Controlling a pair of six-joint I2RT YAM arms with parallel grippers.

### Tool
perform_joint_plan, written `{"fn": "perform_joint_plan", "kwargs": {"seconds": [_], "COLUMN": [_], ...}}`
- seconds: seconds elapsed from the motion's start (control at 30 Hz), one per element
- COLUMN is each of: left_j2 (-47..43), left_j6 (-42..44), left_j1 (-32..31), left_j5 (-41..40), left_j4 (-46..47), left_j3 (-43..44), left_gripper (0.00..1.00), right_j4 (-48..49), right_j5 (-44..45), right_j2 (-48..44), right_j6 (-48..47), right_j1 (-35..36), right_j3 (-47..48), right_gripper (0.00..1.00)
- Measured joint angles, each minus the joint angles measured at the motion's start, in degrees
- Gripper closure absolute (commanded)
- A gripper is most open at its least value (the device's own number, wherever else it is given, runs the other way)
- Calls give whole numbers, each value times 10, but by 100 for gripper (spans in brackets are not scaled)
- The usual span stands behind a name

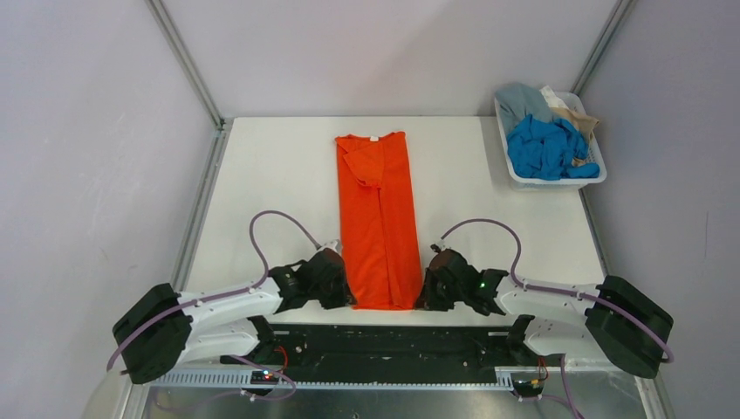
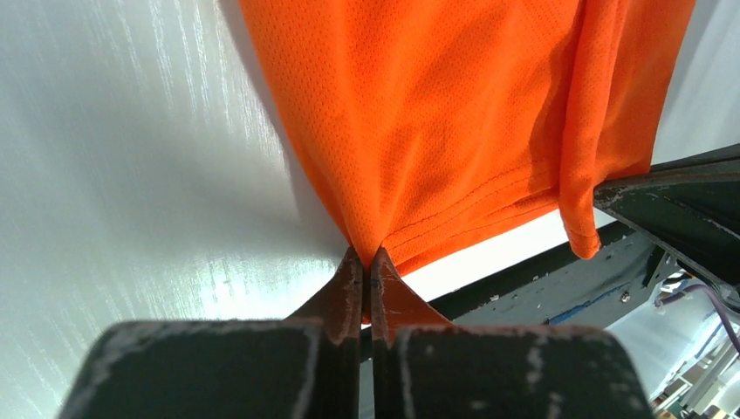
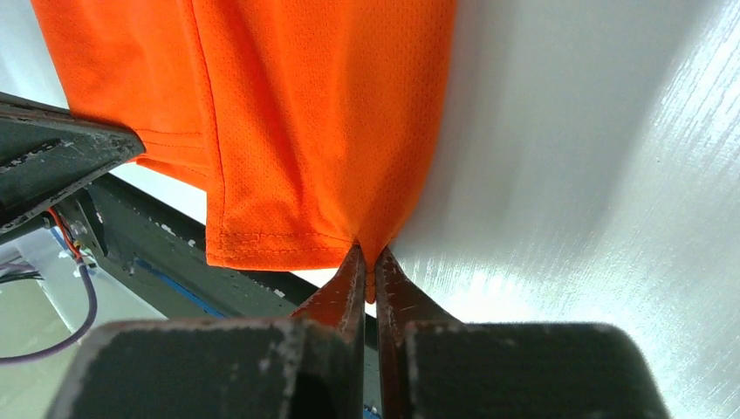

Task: Fold and stack the t-shirts
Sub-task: Grab the bottom of the folded rectangular tshirt with both arms, then fold the folded rectangular tshirt in 1/3 of the way

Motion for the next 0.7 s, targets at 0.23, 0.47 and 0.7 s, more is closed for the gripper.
{"fn": "perform_joint_plan", "kwargs": {"seconds": [0.23, 0.47, 0.7], "left_j2": [-40, -27, 53], "left_j6": [21, 63, 108], "left_j1": [2, 61, 168], "left_j5": [-2, -4, 3], "left_j4": [-22, -22, -10], "left_j3": [11, 103, 191], "left_gripper": [100, 100, 100], "right_j4": [-2, -13, -5], "right_j5": [0, -4, -11], "right_j2": [-25, -7, 92], "right_j6": [-32, -102, -160], "right_j1": [-5, -58, -133], "right_j3": [3, 100, 237], "right_gripper": [100, 100, 100]}}
